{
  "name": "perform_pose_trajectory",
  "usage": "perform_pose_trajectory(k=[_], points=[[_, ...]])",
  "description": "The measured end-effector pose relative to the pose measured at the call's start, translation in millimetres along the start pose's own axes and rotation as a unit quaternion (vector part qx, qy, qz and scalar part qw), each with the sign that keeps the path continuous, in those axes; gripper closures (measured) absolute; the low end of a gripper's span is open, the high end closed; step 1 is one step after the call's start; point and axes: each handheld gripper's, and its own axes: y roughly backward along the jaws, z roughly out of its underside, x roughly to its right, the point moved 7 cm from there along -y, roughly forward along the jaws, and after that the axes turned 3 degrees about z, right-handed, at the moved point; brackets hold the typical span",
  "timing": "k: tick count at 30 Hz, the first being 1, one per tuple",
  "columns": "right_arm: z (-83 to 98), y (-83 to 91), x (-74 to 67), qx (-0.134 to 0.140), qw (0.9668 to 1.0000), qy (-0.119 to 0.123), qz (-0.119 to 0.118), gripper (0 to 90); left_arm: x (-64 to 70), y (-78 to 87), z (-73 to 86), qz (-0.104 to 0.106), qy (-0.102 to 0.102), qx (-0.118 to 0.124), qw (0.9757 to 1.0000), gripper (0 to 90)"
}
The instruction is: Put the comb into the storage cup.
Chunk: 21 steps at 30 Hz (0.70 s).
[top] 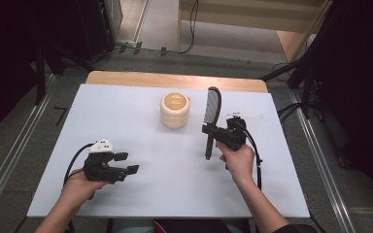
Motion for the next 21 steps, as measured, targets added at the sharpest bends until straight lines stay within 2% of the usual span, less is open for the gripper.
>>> perform_pose_trajectory(k=[10, 21], points=[[-10.4, -6.6, -5.1, 0.01, 0.9999, 0.007, 0.0, 69.4, -3.4, 6.2, 2.6, -0.001, 0.011, 0.014, 0.9998, 31.6], [-22.9, -14.2, -7.5, 0.016, 0.9999, 0.004, -0.001, 69.5, -3.9, 6.7, 3.5, 0.001, 0.015, 0.013, 0.9998, 31.6]])
